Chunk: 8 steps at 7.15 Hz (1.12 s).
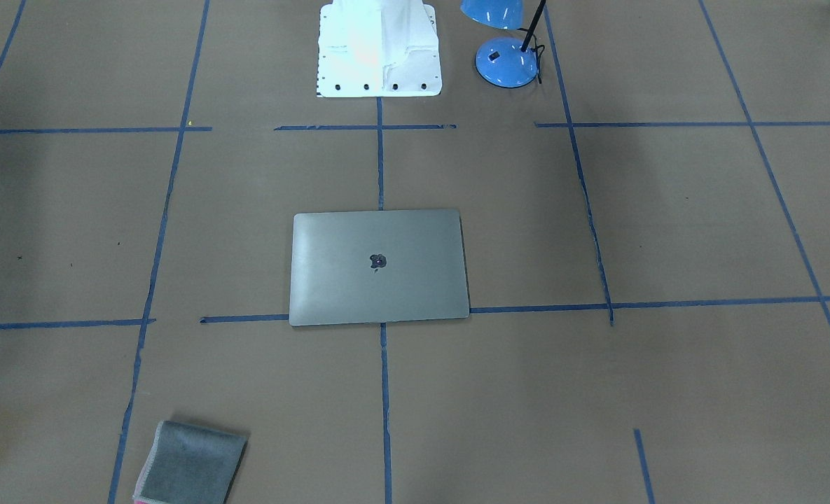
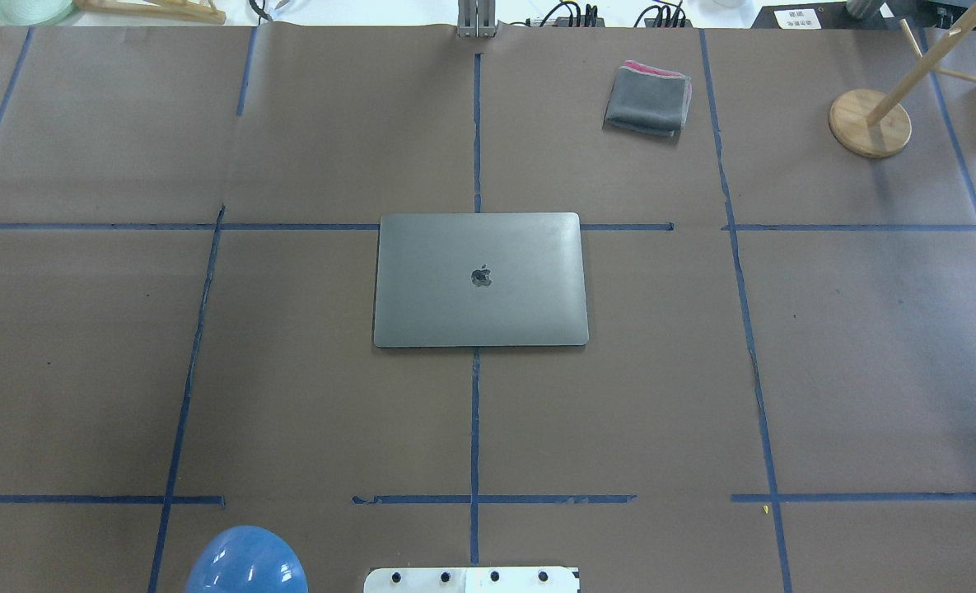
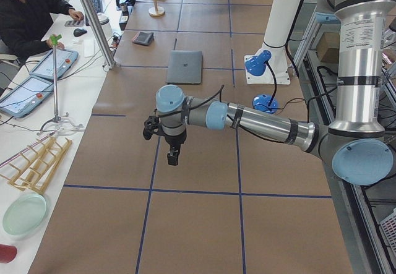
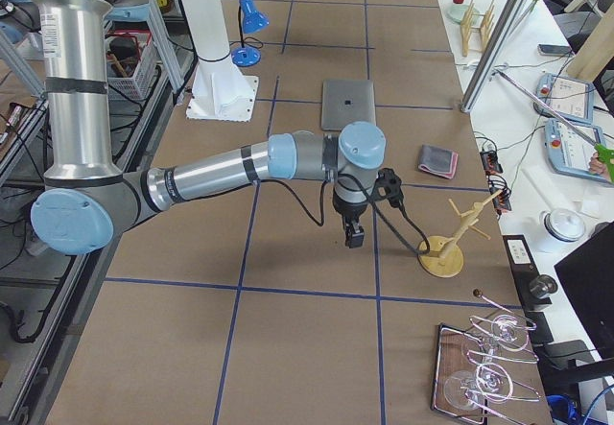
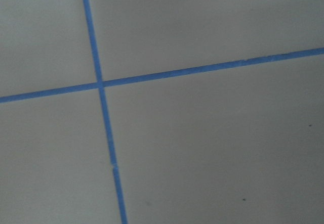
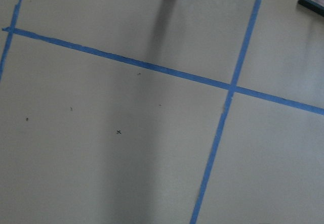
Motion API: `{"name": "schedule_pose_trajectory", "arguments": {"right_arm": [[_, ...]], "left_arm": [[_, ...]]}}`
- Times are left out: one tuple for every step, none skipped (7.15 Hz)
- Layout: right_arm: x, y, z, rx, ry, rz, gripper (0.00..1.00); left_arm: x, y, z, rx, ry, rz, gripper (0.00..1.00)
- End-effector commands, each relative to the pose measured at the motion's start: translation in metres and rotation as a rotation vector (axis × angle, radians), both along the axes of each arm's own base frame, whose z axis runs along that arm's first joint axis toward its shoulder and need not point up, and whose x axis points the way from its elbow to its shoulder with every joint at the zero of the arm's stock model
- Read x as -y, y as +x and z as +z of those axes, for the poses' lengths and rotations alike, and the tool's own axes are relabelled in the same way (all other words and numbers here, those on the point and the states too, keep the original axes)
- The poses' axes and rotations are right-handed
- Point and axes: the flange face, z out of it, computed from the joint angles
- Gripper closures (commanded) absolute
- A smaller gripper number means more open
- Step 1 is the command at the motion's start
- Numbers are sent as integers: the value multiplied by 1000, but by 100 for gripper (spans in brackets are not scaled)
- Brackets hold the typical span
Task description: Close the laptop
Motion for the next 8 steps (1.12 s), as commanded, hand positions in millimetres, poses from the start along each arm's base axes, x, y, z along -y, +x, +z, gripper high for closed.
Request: {"name": "schedule_pose_trajectory", "arguments": {"right_arm": [[1,26,22,2,-11,24,0],[-3,27,28,-2,-26,26,0],[-12,35,36,-3,-51,51,0],[-41,34,69,-14,-117,46,0],[-48,33,96,-10,-181,51,0],[-54,31,127,3,-246,50,0],[-50,32,122,1,-236,52,0],[-47,33,117,-2,-234,61,0]], "left_arm": [[-9,-26,43,-8,-33,-3,0],[-11,-34,46,-6,-40,-20,0],[-20,-38,56,-6,-62,-31,0],[-23,-38,59,-8,-68,-31,0],[-23,-38,58,-11,-68,-32,0],[-20,-39,55,-10,-63,-35,0],[-16,-39,52,-7,-56,-36,0],[-16,-39,52,-7,-57,-37,0]]}}
